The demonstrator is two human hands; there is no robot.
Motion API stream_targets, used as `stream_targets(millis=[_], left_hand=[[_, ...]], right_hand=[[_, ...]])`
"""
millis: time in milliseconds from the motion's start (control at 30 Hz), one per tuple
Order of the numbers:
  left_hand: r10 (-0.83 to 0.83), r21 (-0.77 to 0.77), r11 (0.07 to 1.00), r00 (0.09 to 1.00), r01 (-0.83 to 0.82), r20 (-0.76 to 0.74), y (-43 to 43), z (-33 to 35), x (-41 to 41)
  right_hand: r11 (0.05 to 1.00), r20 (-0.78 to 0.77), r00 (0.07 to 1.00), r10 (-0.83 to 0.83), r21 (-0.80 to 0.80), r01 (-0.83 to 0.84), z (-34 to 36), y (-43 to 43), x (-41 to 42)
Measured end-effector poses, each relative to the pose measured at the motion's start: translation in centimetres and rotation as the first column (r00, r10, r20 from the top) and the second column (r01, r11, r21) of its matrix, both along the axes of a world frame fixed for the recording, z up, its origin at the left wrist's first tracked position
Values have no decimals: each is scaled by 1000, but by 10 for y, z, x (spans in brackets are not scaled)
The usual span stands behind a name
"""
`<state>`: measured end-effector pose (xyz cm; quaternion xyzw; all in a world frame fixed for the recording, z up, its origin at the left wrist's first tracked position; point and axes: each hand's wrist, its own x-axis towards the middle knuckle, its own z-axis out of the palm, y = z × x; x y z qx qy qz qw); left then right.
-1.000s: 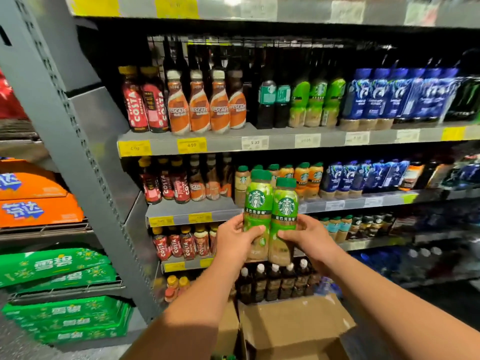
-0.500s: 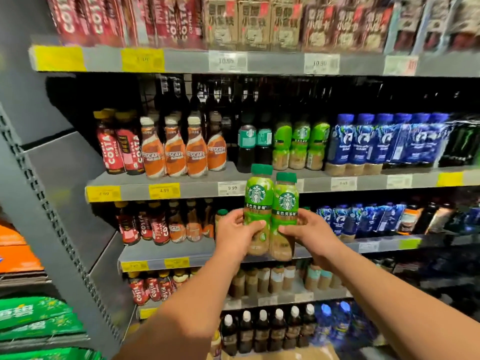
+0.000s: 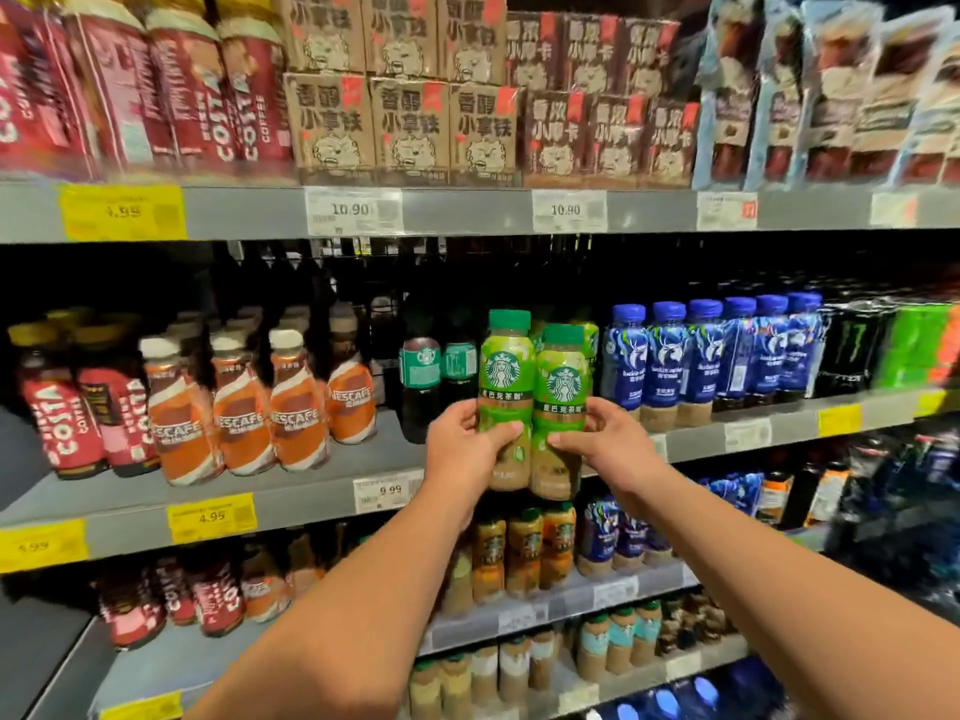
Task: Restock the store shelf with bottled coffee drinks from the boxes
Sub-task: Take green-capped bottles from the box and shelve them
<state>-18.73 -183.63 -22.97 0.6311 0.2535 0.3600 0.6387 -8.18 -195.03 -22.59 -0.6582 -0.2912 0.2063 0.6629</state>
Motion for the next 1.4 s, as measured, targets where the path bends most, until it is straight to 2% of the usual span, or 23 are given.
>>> stream_targets(millis=[400,833,1100,1200,1400], left_hand=[[46,87,995,999,-48,19,13,20,89],[120,150,983,991,-109,-65,26,-7,106],[74,167,985,989,-52,-129,36,-20,100],[79,183,981,990,-58,-113,38,-26,98],[105,277,959,980,-55,-171,42,-26,94]], right_hand=[[1000,120,992,-23,-1,23,27,16,86],[966,435,891,-133,-142,214,-7,34,95],[928,491,851,-185,-197,315,-12,50,92],[924,504,833,-229,-156,348,-17,55,86],[908,475,811,-342,-57,415,-22,57,82]])
